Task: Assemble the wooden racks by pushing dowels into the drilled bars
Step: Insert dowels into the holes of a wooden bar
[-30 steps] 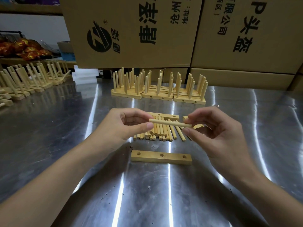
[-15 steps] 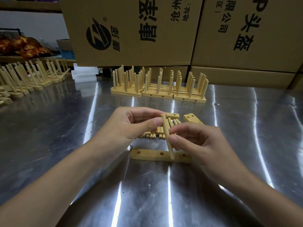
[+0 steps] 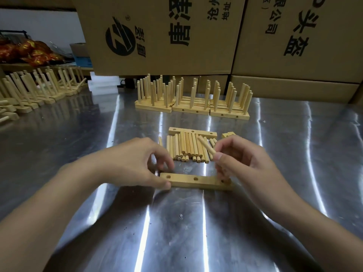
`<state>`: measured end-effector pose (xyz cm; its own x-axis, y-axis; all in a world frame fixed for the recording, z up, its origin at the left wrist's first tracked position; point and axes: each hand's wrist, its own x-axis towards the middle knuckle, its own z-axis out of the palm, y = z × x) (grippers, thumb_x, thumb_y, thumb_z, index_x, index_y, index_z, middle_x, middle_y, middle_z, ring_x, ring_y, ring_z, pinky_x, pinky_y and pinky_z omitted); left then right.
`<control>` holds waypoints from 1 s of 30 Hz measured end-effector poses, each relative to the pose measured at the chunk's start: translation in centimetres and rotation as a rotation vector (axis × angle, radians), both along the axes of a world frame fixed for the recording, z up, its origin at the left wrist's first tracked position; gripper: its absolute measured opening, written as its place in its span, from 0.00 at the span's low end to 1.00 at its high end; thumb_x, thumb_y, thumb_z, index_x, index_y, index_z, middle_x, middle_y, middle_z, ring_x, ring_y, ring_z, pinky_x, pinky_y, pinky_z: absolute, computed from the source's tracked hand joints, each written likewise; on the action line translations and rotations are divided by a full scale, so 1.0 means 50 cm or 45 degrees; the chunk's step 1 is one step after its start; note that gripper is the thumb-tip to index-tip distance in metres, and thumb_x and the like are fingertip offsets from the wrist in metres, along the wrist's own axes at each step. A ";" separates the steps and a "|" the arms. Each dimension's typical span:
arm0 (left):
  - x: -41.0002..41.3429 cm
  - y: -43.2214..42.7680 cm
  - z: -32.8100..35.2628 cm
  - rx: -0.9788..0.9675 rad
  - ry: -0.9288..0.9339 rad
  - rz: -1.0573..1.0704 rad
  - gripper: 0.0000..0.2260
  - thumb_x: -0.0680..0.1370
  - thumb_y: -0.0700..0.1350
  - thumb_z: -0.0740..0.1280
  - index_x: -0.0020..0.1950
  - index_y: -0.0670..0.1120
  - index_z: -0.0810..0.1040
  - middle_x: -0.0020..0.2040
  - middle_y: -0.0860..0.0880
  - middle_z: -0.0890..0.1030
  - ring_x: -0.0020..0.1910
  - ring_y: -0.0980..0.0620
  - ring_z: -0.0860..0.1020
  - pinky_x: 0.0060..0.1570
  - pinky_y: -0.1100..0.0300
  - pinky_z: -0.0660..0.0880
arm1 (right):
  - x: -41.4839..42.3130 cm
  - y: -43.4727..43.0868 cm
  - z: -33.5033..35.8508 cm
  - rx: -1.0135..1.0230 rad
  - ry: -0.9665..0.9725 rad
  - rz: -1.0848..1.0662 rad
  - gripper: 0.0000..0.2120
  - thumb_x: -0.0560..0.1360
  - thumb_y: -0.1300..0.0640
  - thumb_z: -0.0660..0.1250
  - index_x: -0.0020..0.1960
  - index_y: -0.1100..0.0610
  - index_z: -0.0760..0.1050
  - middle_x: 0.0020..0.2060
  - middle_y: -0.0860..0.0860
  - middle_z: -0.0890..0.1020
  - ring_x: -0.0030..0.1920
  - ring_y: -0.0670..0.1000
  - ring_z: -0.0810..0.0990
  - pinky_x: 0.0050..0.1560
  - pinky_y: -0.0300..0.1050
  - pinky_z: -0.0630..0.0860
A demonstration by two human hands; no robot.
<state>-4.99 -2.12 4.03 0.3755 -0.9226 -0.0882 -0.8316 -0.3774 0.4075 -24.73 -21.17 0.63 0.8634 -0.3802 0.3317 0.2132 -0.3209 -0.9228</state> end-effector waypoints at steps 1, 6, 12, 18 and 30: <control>-0.002 -0.002 -0.004 0.025 -0.016 0.003 0.11 0.71 0.60 0.81 0.51 0.62 0.85 0.45 0.66 0.81 0.43 0.63 0.79 0.37 0.70 0.71 | -0.002 -0.002 -0.001 -0.039 -0.007 -0.038 0.03 0.83 0.61 0.69 0.50 0.57 0.80 0.35 0.49 0.78 0.36 0.51 0.75 0.38 0.51 0.72; -0.003 -0.011 -0.007 -0.393 0.389 -0.011 0.07 0.76 0.52 0.79 0.52 0.55 0.88 0.45 0.57 0.85 0.43 0.61 0.81 0.43 0.70 0.74 | -0.011 0.000 0.003 -0.423 -0.051 -0.184 0.08 0.84 0.47 0.64 0.54 0.49 0.78 0.35 0.50 0.73 0.33 0.50 0.69 0.35 0.53 0.67; -0.029 -0.032 -0.013 -0.873 1.110 0.039 0.14 0.79 0.47 0.73 0.65 0.48 0.85 0.60 0.44 0.87 0.62 0.47 0.85 0.58 0.55 0.83 | -0.022 0.019 0.027 -0.748 -0.248 -0.303 0.05 0.87 0.53 0.63 0.56 0.52 0.76 0.35 0.45 0.75 0.30 0.43 0.70 0.32 0.30 0.63; -0.052 -0.038 -0.011 -0.841 1.414 -0.152 0.15 0.83 0.43 0.68 0.69 0.44 0.83 0.60 0.36 0.85 0.62 0.40 0.85 0.56 0.49 0.84 | -0.029 0.029 0.044 -0.920 -0.248 -0.397 0.09 0.85 0.50 0.65 0.58 0.54 0.79 0.35 0.33 0.73 0.34 0.37 0.75 0.36 0.26 0.65; -0.066 -0.037 -0.001 -0.881 1.121 -0.158 0.14 0.80 0.46 0.73 0.65 0.50 0.86 0.53 0.46 0.89 0.50 0.53 0.88 0.46 0.69 0.79 | -0.041 0.034 0.058 -1.219 -0.239 -0.496 0.10 0.83 0.49 0.67 0.51 0.52 0.85 0.32 0.38 0.70 0.31 0.45 0.68 0.31 0.48 0.70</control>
